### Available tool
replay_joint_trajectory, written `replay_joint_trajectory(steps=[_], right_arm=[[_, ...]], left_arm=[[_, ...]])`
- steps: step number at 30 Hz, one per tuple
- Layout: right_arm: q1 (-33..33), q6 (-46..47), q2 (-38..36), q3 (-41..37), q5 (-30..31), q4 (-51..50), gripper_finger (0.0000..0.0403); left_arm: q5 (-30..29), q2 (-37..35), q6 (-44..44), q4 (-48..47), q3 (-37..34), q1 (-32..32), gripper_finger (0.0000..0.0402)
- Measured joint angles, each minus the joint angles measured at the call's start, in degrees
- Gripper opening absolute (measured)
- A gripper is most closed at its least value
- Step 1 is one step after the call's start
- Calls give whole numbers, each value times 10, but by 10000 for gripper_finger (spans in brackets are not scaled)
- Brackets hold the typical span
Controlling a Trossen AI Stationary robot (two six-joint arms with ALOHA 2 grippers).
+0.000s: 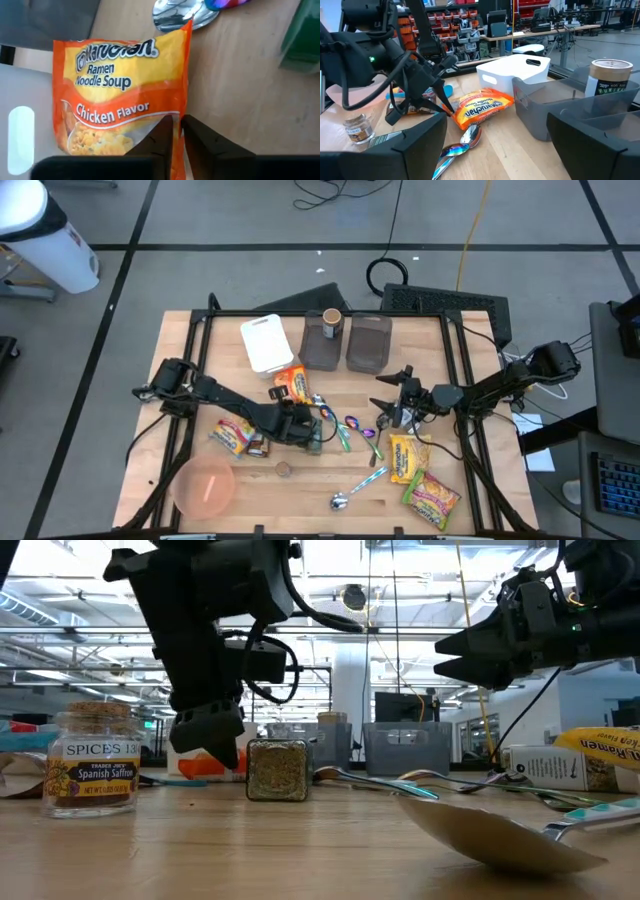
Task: Pick & Place Food Item
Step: Put the orange noodle pack into the white bin
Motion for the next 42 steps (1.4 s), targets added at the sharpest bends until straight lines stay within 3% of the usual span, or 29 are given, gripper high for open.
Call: replay_joint_trajectory(steps=[5,15,23,37,42], right_arm=[[0,0,0,0,0,0,334],[0,0,0,0,0,0,334],[0,0,0,0,0,4,334],[0,0,0,0,0,4,334],[0,-2,0,0,0,4,334]], left_arm=[[22,0,8,0,0,7,5],[53,-15,18,-28,2,7,3],[48,-40,20,-115,61,7,2],[72,-40,23,-100,75,7,4],[79,-40,11,-73,45,7,3]])
